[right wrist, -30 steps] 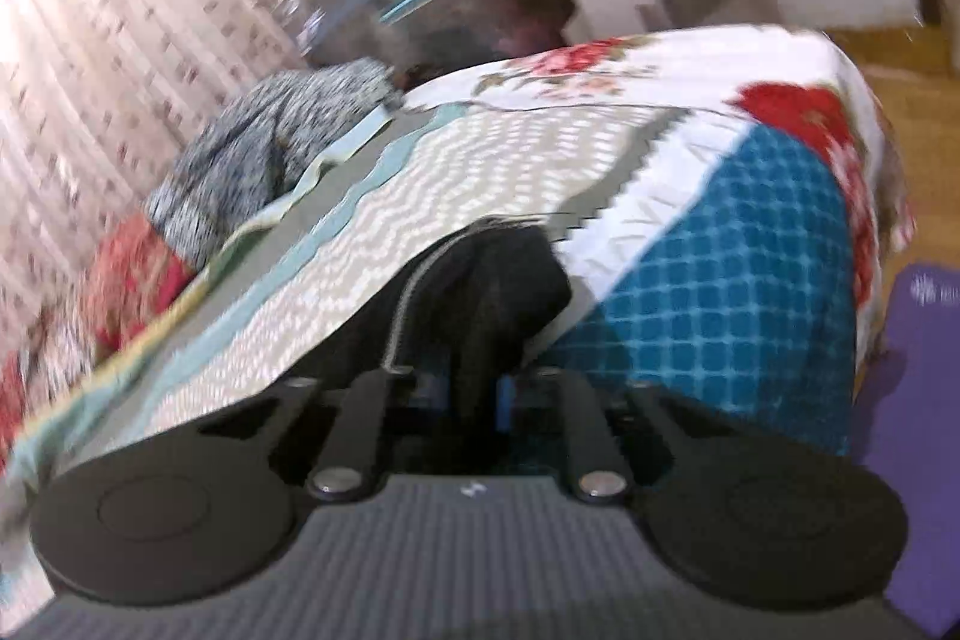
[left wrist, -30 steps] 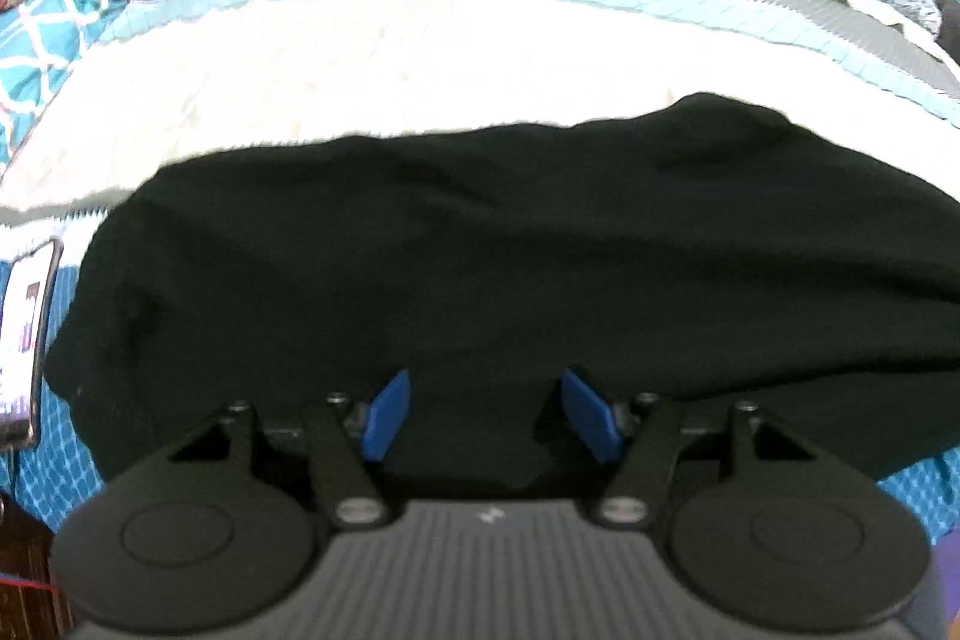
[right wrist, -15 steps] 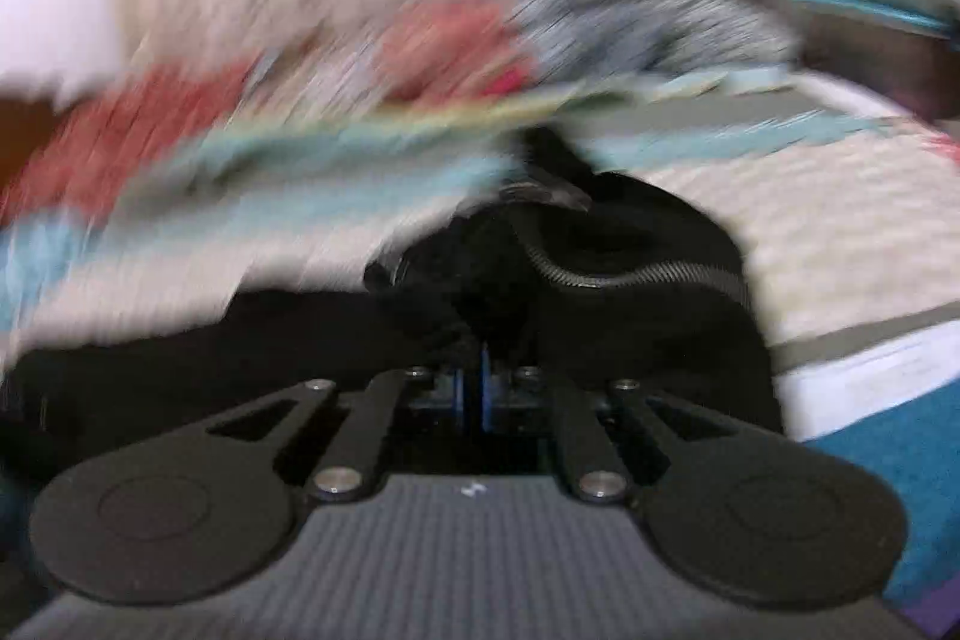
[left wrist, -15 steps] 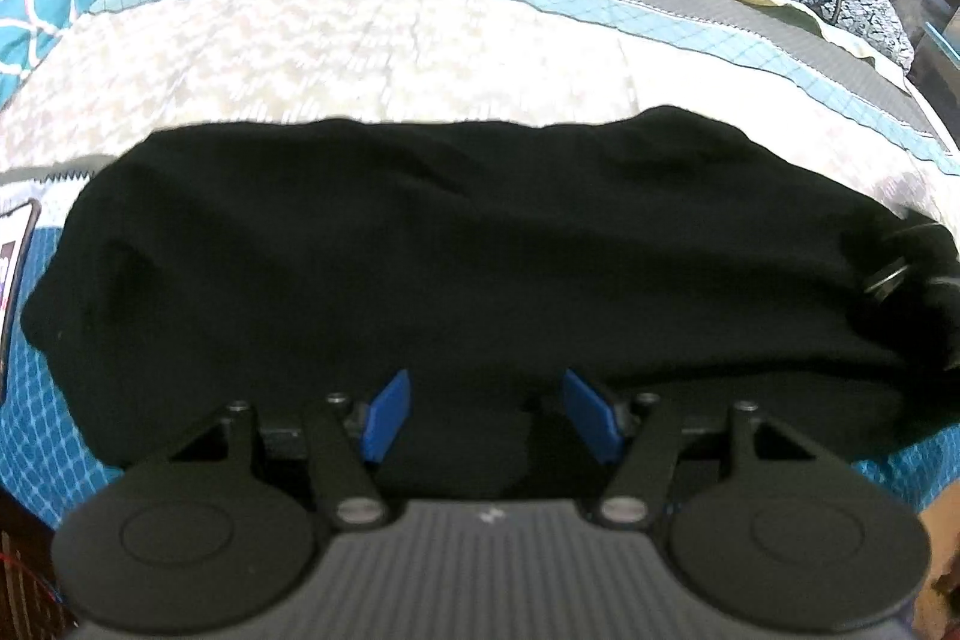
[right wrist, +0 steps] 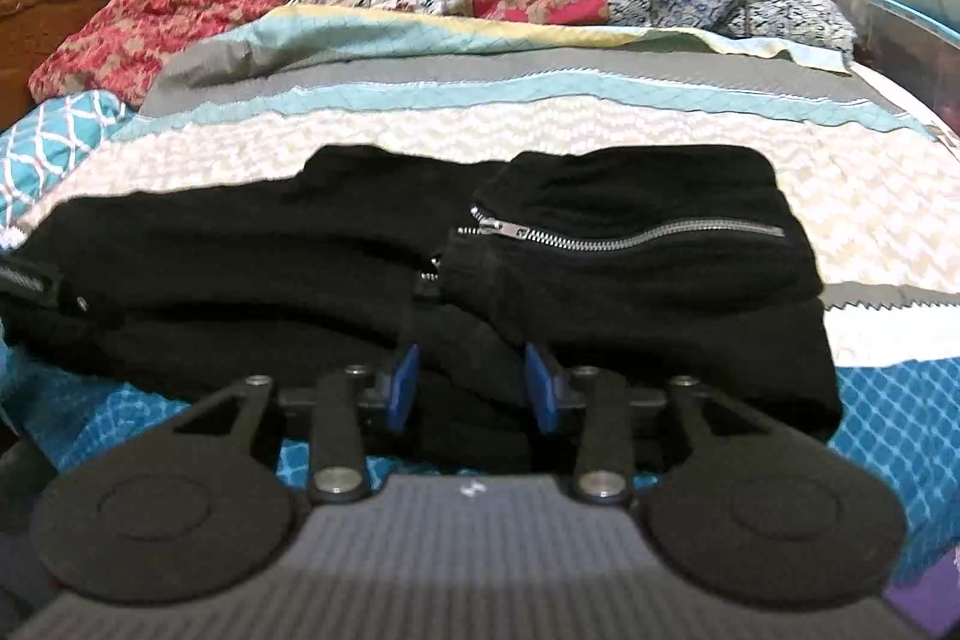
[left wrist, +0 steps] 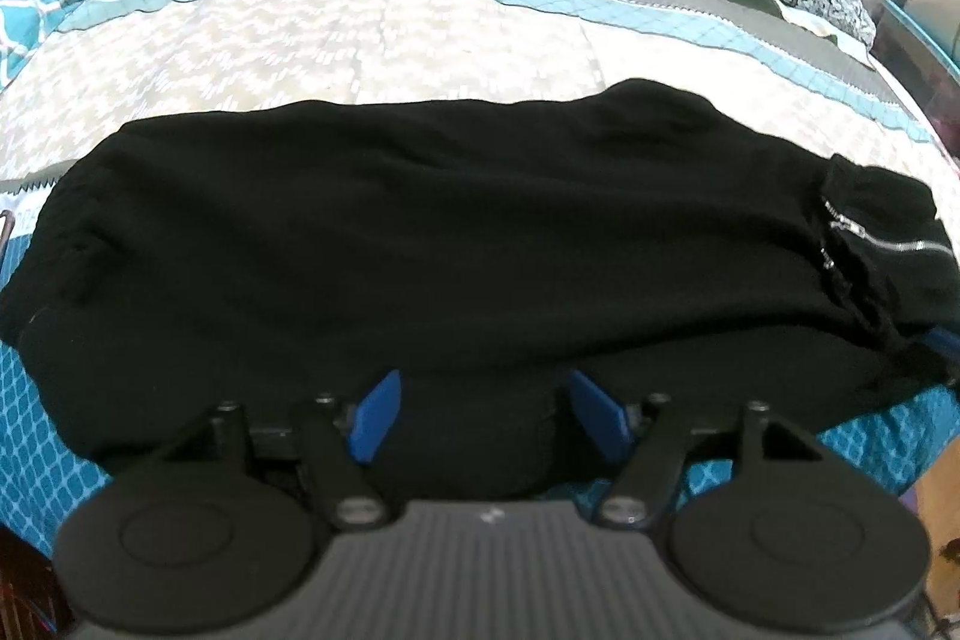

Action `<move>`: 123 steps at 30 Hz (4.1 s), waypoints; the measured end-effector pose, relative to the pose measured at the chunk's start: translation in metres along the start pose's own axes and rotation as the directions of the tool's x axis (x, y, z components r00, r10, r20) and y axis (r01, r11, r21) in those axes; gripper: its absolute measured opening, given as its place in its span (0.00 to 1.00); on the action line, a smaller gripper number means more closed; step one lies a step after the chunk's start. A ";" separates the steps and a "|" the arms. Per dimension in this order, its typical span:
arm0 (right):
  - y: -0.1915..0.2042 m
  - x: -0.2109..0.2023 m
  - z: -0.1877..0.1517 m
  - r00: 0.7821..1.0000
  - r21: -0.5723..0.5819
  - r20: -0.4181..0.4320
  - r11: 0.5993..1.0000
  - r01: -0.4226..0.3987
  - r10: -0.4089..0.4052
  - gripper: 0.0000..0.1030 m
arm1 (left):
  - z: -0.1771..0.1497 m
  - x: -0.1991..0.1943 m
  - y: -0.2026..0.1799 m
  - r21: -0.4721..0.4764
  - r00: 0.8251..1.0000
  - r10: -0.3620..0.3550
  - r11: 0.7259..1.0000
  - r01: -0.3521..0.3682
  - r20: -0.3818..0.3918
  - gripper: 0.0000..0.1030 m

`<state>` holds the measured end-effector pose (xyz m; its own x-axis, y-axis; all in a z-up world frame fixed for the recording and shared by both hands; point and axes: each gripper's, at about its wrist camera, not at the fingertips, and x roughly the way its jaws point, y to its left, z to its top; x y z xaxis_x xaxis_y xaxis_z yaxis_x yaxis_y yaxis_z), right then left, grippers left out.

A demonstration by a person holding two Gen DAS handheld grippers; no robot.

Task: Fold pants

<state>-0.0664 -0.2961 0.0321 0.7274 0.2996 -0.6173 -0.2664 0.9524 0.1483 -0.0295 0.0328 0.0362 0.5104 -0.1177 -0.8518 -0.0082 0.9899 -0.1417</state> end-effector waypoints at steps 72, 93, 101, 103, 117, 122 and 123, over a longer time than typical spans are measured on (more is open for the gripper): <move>-0.148 -0.015 -0.059 0.969 0.664 0.230 0.743 -0.085 -0.095 0.66 | 0.102 0.036 -0.302 0.445 0.974 -0.222 0.868 0.219 -0.046 0.66; -0.117 -0.014 -0.062 0.969 0.575 0.223 0.817 -0.042 -0.107 0.65 | 0.120 0.118 -0.346 0.218 0.910 -0.259 0.916 0.338 -0.324 0.17; -0.086 -0.015 -0.038 0.974 0.472 0.220 0.880 -0.051 -0.061 0.18 | 0.126 0.086 -0.316 0.154 0.885 -0.374 0.892 0.425 -0.277 0.15; -0.064 -0.025 -0.030 0.966 0.403 0.253 0.914 -0.051 -0.057 0.18 | 0.129 0.072 -0.298 0.121 0.870 -0.419 0.880 0.460 -0.258 0.15; 0.050 -0.018 0.003 0.955 0.096 0.278 0.986 -0.135 0.103 0.17 | 0.130 -0.002 -0.124 -0.085 0.845 -0.534 0.843 0.531 -0.019 0.15; 0.091 0.001 0.011 0.964 -0.022 0.206 0.986 -0.168 0.169 0.17 | 0.114 0.002 -0.050 -0.203 0.866 -0.500 0.845 0.495 0.030 0.15; 0.098 0.007 0.010 0.966 -0.037 0.187 0.984 -0.175 0.179 0.17 | 0.110 0.005 -0.037 -0.225 0.870 -0.492 0.844 0.486 0.034 0.15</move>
<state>-0.0805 -0.2000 0.0501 0.7733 0.4707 -0.4248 -0.4133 0.8823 0.2253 0.0683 0.0041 0.0930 0.4777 -0.5865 -0.6541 0.0475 0.7606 -0.6474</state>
